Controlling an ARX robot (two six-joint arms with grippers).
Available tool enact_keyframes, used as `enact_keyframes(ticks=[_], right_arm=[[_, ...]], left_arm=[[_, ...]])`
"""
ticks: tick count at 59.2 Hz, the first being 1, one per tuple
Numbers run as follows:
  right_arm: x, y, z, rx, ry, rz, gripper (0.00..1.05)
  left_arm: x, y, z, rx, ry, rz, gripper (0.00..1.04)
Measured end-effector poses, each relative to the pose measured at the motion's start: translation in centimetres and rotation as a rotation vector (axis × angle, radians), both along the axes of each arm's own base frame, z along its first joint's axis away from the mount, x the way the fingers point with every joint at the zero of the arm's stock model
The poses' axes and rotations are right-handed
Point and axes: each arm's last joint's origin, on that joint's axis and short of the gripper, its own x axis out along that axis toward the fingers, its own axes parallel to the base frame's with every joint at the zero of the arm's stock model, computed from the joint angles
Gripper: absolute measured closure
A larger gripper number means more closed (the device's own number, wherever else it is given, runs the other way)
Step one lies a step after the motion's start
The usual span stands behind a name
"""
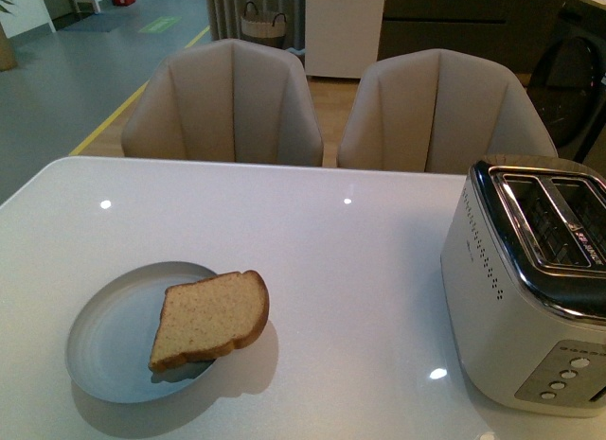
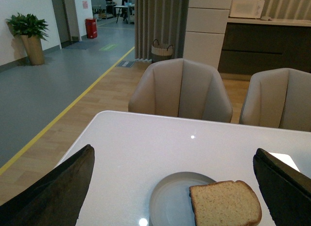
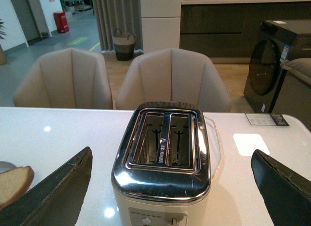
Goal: Left arm holds plate, right arm toasts bread
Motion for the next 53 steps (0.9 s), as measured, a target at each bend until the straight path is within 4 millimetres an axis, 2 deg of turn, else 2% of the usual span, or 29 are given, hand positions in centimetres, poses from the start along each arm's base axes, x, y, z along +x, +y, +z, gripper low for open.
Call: enact_keyframes(ticks=[27,28,31,33,37,42,46,53], right_arm=[[0.0,0.0,0.0,0.000,0.000,0.000,0.09],[0.0,0.0,0.0,0.000,0.000,0.000,0.09],[0.0,0.0,0.0,0.000,0.000,0.000,0.09],[0.0,0.0,0.0,0.000,0.000,0.001,0.09],[0.0,0.0,0.0,0.000,0.000,0.000,0.09],[0.0,0.0,0.0,0.000,0.000,0.000,0.09],[0.0,0.0,0.0,0.000,0.000,0.000,0.09],[0.0,0.0,0.0,0.000,0.000,0.000,0.09]], left_arm=[[0.0,0.0,0.0,0.000,0.000,0.000,0.07],[0.0,0.0,-0.1,-0.007,0.021,0.000,0.07],[0.1,0.0,0.0,-0.106,0.331,0.009,0.07],[0.3,-0.1,-0.1,-0.134,0.451,0.008,0.07],[0.8,-0.1,-0.5,-0.172,0.564,0.006,0.07],[1.8,0.0,-0.1,-0.209,0.586,-0.035,0.07],[3.4,0.4,0.7,-0.224,0.563,-0.049,0.07],[7.4,1.8,0.9,-0.264,0.559,-0.048,0.07]])
